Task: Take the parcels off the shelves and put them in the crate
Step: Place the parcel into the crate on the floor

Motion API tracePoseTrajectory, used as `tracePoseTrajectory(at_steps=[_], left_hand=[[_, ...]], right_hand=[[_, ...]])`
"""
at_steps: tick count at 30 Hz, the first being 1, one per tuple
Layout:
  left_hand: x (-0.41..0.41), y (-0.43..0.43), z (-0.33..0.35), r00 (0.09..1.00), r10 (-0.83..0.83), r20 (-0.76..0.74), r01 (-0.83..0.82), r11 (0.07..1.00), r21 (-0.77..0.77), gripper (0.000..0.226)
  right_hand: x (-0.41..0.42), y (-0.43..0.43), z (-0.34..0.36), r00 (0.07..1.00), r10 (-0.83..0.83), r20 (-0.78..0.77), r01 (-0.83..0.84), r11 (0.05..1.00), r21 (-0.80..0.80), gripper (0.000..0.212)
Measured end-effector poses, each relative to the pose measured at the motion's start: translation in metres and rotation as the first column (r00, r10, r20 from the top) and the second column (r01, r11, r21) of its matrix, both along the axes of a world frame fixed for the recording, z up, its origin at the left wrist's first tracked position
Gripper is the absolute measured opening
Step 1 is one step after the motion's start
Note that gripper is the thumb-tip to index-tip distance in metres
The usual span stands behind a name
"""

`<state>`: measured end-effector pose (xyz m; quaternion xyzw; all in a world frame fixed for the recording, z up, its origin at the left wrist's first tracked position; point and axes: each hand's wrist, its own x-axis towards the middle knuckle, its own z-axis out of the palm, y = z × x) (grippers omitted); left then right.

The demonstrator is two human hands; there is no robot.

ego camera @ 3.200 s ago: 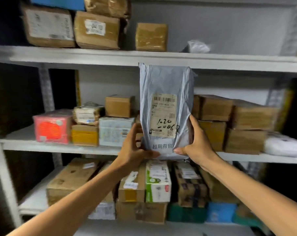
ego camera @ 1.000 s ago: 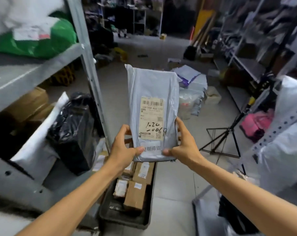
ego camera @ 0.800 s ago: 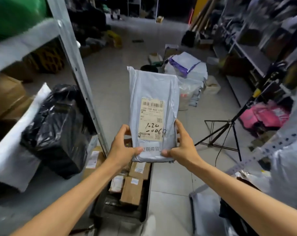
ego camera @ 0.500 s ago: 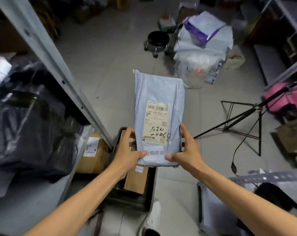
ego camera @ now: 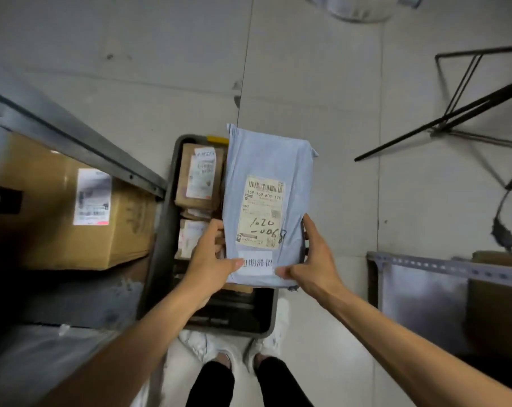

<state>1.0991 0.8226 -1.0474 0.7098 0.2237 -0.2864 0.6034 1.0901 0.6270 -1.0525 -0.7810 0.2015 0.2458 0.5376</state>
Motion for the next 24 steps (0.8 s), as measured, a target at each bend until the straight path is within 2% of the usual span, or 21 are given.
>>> tracePoseTrajectory(at_steps=[4,8,12,19,24], left_hand=[[0.003,0.005,-0.065,0.998,-0.005,-0.059,0.007,1.000,0.018,0.053],[0.020,0.009,-0.115,0.999,-0.010,-0.051,0.011,1.000,0.021,0.058],[0.040,0.008,-0.155,0.996,-0.081,-0.028,0.083,0.995,0.056,0.063],[0.065,0.008,-0.197,0.986,-0.164,0.000,0.163,0.978,0.128,0.070],[0.063,0.006,-0.193,0.975,-0.224,0.005,0.217,0.949,0.230,0.074]], right_hand=[[0.003,0.007,-0.069,0.998,-0.008,-0.057,0.007,1.000,-0.009,0.108],[0.018,0.018,-0.122,0.996,-0.008,-0.085,0.005,0.999,-0.041,0.111],[0.043,0.025,-0.161,0.997,0.023,-0.076,-0.029,0.997,-0.078,0.112],[0.060,0.036,-0.200,0.991,0.121,-0.063,-0.130,0.977,-0.169,0.118],[0.064,0.036,-0.196,0.984,0.153,-0.093,-0.170,0.961,-0.220,0.118]])
